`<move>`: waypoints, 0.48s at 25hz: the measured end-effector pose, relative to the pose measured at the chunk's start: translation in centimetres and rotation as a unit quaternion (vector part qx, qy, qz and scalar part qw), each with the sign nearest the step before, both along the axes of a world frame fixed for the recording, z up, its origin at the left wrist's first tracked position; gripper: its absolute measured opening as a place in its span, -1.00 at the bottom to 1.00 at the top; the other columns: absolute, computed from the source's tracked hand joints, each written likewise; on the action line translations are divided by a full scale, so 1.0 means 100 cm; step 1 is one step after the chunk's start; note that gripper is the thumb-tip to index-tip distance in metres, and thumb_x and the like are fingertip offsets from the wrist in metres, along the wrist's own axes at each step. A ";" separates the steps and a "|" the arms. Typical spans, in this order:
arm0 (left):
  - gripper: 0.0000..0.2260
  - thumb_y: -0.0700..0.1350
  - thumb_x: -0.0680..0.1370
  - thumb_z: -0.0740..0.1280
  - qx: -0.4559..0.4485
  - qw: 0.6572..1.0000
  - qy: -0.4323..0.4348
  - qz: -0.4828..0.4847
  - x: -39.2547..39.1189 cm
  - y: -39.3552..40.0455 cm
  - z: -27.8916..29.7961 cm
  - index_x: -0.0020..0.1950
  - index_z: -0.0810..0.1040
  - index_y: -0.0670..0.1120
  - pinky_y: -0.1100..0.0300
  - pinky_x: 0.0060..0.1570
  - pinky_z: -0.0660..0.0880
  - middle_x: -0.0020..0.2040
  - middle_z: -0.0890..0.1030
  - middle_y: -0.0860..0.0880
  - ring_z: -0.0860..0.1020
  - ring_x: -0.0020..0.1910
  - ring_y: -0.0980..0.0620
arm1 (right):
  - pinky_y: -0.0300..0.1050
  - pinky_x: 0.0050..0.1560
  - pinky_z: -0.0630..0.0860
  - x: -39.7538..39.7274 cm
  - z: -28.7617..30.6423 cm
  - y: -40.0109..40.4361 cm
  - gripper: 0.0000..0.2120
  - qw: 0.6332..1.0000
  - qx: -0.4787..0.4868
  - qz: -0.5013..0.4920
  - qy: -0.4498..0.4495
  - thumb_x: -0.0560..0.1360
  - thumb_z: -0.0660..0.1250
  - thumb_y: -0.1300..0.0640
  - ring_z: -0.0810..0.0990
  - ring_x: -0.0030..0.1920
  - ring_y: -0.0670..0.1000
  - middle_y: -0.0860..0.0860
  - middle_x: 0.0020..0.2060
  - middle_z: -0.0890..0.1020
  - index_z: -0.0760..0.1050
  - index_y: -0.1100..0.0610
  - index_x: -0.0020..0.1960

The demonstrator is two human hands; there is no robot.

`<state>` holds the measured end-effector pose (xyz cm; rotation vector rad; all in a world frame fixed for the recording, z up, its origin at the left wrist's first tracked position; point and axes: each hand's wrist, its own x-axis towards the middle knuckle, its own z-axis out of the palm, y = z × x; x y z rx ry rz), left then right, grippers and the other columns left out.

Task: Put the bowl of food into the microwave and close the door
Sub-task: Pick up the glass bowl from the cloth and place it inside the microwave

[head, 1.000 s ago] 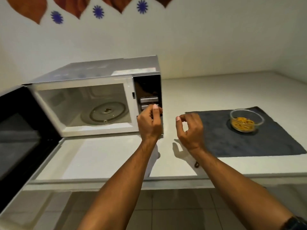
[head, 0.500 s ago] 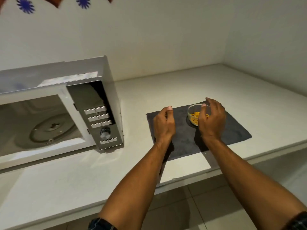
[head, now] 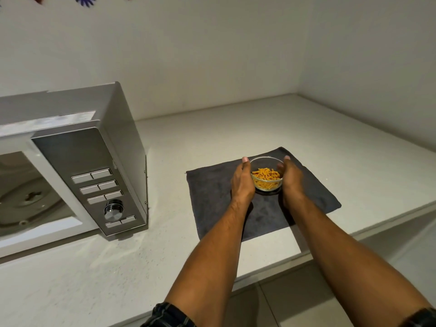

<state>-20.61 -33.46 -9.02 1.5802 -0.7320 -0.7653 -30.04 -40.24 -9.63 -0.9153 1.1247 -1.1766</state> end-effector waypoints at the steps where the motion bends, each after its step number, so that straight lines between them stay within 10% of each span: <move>1: -0.40 0.29 0.63 -0.04 0.001 1.000 -0.001 -0.004 0.000 -0.001 -0.001 0.39 0.51 -0.06 -0.08 0.35 0.41 0.32 0.58 -0.13 0.53 0.29 -0.12 | 0.12 0.26 0.55 0.004 -0.002 0.000 -0.72 1.000 -0.007 0.004 0.012 0.58 0.19 -0.09 0.67 0.10 0.08 0.12 0.15 0.68 0.58 0.06 0.05; 12: -0.49 0.25 0.65 -0.03 -0.021 0.991 -0.122 0.040 0.011 0.036 -0.002 0.23 0.48 -0.10 0.10 -0.06 0.44 0.07 0.58 -0.09 0.56 0.02 -0.03 | 0.17 0.24 0.56 0.035 0.012 0.042 -0.70 1.000 -0.024 0.002 0.020 0.63 0.14 -0.01 0.68 0.07 0.19 0.16 0.02 0.72 0.56 0.02 -0.15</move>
